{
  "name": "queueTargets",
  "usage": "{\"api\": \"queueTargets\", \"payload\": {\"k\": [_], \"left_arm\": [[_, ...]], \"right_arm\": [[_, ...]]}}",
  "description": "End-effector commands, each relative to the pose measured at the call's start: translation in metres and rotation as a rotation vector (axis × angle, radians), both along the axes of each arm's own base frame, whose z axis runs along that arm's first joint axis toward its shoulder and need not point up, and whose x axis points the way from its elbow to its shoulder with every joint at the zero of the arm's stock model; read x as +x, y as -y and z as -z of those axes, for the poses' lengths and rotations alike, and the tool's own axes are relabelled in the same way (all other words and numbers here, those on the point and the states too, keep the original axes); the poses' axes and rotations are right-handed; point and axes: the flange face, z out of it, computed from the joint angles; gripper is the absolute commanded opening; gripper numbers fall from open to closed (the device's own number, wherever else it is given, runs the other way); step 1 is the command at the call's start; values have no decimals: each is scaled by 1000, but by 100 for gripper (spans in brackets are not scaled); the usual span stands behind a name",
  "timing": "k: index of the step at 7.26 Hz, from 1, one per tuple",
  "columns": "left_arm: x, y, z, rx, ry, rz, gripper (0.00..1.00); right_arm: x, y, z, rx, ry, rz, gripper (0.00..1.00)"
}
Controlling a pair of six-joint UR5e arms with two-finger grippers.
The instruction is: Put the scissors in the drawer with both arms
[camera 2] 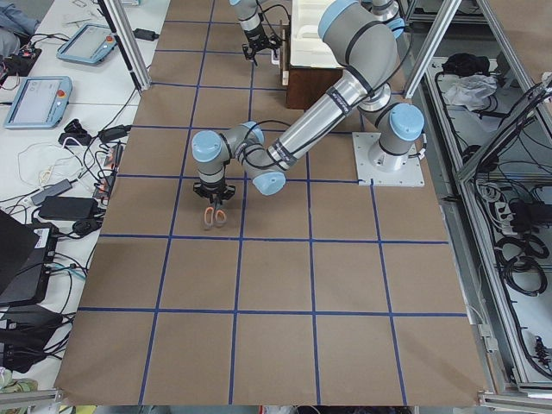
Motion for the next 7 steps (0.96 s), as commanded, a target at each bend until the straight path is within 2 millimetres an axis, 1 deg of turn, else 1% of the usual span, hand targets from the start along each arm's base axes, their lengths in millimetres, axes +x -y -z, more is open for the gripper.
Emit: {"api": "queueTargets", "payload": {"k": [1,2,3,4,5,6,7], "left_arm": [[-22,-3,-40,-10,6,23,1],[-31,-5,-56,-12,7,32,0],[-50,-8,-72,-2,1,49,0],[-69,-13,-92,7,-2,32,0],[-95,-19,-120,-4,12,39,0],[-127,-28,-146,15,25,53,0],[-159,-42,-178,6,33,15,0]], "right_arm": [[-2,7,-5,-43,1,-69,100],[-2,14,-11,-60,13,-88,100],[-4,21,-17,-73,22,-104,100],[-3,26,-20,-83,25,-104,100],[-3,31,-16,-80,30,-117,100],[-3,37,-11,-77,29,-119,100],[-2,42,-11,-79,34,-127,100]]}}
